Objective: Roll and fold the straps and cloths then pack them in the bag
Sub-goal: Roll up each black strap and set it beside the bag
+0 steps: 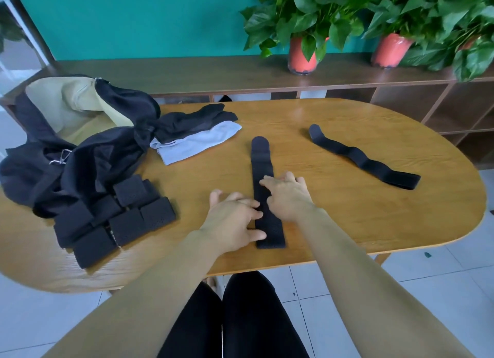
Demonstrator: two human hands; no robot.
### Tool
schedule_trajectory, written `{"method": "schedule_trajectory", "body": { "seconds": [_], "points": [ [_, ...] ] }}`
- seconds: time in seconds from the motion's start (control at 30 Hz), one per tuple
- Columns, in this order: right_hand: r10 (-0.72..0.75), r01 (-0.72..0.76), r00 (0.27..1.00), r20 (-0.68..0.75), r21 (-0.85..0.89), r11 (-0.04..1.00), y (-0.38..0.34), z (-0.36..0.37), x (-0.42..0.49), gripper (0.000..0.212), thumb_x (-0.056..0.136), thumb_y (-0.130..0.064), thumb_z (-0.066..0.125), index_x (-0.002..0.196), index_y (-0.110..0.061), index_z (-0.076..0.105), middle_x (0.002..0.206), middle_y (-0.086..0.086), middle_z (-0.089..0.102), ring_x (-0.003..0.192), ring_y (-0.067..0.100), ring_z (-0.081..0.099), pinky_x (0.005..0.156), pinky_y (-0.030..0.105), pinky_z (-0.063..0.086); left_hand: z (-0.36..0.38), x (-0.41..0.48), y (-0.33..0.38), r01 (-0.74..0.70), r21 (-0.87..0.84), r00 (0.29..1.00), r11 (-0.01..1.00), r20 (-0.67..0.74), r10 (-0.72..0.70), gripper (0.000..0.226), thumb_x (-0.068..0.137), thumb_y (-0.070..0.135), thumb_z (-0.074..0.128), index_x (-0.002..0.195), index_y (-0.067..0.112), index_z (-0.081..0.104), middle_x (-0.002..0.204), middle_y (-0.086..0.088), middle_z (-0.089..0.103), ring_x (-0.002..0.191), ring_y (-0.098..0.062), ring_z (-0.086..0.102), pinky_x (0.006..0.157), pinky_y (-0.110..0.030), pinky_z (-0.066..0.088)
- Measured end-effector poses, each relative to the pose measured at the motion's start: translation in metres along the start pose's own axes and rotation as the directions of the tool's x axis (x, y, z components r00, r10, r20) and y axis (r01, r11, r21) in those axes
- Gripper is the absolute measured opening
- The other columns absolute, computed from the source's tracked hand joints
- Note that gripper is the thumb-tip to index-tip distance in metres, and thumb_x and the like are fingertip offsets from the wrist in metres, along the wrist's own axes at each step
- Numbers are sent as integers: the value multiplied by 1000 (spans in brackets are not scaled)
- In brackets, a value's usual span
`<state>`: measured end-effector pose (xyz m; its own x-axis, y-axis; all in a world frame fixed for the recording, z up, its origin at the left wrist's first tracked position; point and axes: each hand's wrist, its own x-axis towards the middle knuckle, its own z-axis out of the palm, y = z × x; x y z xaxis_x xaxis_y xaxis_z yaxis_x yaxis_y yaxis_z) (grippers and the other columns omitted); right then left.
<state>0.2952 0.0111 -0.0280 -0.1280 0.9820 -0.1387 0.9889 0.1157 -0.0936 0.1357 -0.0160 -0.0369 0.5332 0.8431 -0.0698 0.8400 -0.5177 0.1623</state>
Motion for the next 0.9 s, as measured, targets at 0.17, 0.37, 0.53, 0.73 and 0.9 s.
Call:
{"method": "schedule_trajectory", "body": {
  "seconds": [0.17,0.37,0.53,0.73,0.9],
  "points": [
    [30,-28,996,88,-27,999,7,-4,22,53,96,-21,34,147,-33,25,157,-13,18,135,20,20,106,39,21,-1,1,-4,-21,1,1000,1000,11,21,48,86,60,54,128,38,57,147,20,38,138,-3,18,110,-49,-7],
    [43,-42,995,95,-17,999,4,-6,29,55,95,-20,35,147,-35,25,157,-12,18,135,20,20,108,40,20,-2,-2,-10,-47,65,998,997,32,45,49,87,62,50,129,39,55,148,19,36,139,-3,16,109,-51,-11],
    [14,-14,998,56,-6,1000,-12,-3,21,49,95,-18,35,143,-29,35,150,-7,31,129,22,24,103,39,24,-3,-18,-20,-22,78,999,997,42,19,49,87,63,49,130,39,55,148,21,36,140,-2,14,110,-51,-12],
    [-13,16,1000,-19,178,984,-20,-7,10,55,92,-7,35,142,-30,37,154,-7,26,132,18,19,105,33,20,-3,-37,-14,51,-55,998,997,-35,-53,45,93,53,46,135,38,49,147,22,36,139,0,17,113,-48,-7],
    [-26,146,962,-271,433,890,-11,-6,-40,55,89,0,40,133,-30,52,129,-4,49,123,8,29,101,28,20,-2,-54,-20,-11,-190,988,982,-151,-18,53,88,15,52,136,36,48,144,24,41,137,1,23,111,-41,-1]
  ]
}}
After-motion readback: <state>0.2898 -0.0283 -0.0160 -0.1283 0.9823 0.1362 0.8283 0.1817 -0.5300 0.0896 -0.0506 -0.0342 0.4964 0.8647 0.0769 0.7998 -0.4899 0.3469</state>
